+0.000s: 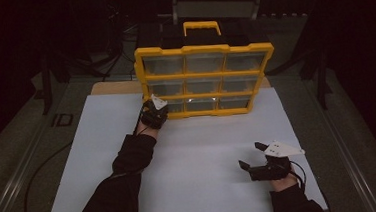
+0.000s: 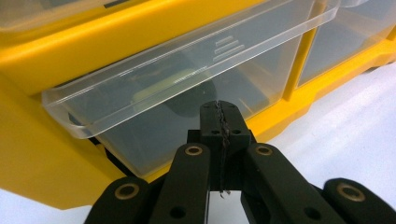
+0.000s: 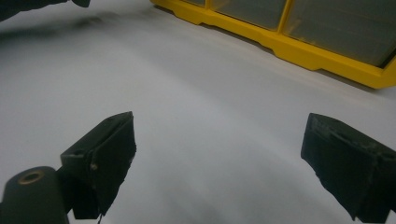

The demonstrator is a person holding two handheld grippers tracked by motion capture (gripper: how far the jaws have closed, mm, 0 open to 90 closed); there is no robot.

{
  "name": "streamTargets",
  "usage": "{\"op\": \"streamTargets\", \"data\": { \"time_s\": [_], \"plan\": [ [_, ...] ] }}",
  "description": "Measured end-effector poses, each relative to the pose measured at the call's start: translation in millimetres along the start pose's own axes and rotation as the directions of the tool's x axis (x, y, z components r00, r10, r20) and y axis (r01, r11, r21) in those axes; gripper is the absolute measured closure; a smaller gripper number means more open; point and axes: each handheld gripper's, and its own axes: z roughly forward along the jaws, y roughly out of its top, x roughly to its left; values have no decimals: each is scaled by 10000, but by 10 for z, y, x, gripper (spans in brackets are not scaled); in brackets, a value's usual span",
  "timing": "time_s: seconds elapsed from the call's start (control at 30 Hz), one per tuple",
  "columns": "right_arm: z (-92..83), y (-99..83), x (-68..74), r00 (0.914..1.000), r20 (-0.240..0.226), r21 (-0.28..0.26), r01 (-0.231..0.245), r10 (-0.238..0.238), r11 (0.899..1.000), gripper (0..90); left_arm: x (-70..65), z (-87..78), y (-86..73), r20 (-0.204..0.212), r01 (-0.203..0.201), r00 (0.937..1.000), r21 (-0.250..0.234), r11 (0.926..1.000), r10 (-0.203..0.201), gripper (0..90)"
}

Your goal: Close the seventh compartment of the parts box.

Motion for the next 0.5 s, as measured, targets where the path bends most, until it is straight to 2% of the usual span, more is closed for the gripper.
{"op": "streamTargets", "data": {
  "time_s": [0.07, 0.27, 0.47, 0.5],
  "plan": [
    [-1, 3, 3, 10000, -2, 9, 22, -22, 10000, 101, 14, 3, 13, 110, 118, 9999, 34, 9999, -119, 897],
    [2, 2, 1, 10000, -7, 0, 19, -19, 10000, 101, 12, 8, 23, 95, -59, 9999, 57, 10000, 59, 896],
    [-2, 7, 3, 10000, -39, -8, -17, 17, 10000, 101, 4, 11, 24, 93, -49, 9999, 70, 10000, 49, 896],
    [-4, 7, 4, 10000, -19, 4, 10, -10, 10000, 101, 13, 4, 23, 212, -86, 9997, -19, 10000, 86, 895]
  ]
}}
